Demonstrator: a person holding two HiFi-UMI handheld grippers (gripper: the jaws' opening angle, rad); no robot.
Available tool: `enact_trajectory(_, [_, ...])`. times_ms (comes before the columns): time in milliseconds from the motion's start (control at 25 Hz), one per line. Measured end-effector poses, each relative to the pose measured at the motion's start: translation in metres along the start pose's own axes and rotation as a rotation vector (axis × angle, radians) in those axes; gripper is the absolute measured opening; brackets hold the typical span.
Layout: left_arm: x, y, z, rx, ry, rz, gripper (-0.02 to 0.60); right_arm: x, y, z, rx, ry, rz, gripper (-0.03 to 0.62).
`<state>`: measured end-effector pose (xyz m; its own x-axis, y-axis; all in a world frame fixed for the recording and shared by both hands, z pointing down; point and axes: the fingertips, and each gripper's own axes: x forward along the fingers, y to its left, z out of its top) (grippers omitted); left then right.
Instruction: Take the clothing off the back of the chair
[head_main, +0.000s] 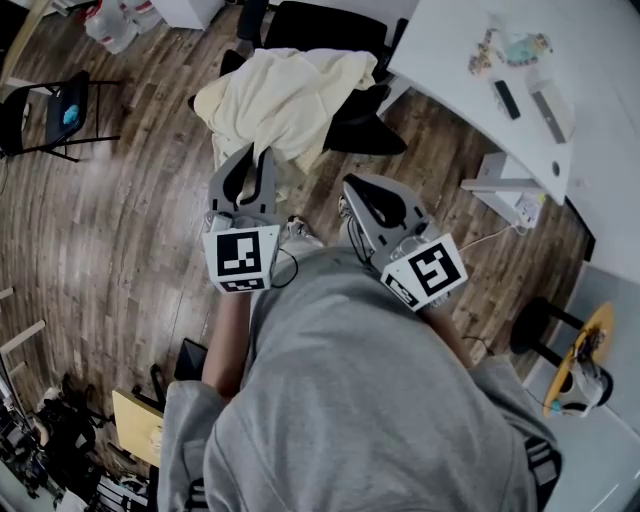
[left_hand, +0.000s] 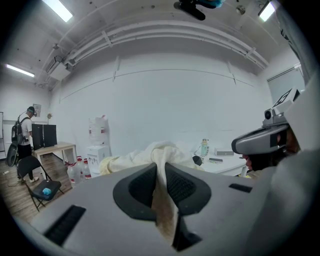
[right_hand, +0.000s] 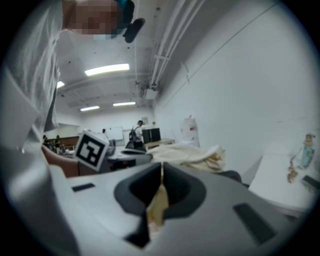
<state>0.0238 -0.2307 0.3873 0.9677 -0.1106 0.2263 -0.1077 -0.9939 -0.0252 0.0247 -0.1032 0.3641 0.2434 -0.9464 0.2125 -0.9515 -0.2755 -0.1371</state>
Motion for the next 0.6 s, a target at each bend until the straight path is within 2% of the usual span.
enact_trajectory(600, [-0.006,0.002,0.022,0.02,-0.044,0.014,0.072,-0.004,0.008,0.004,-0.001,-0.029,0.012,0.035])
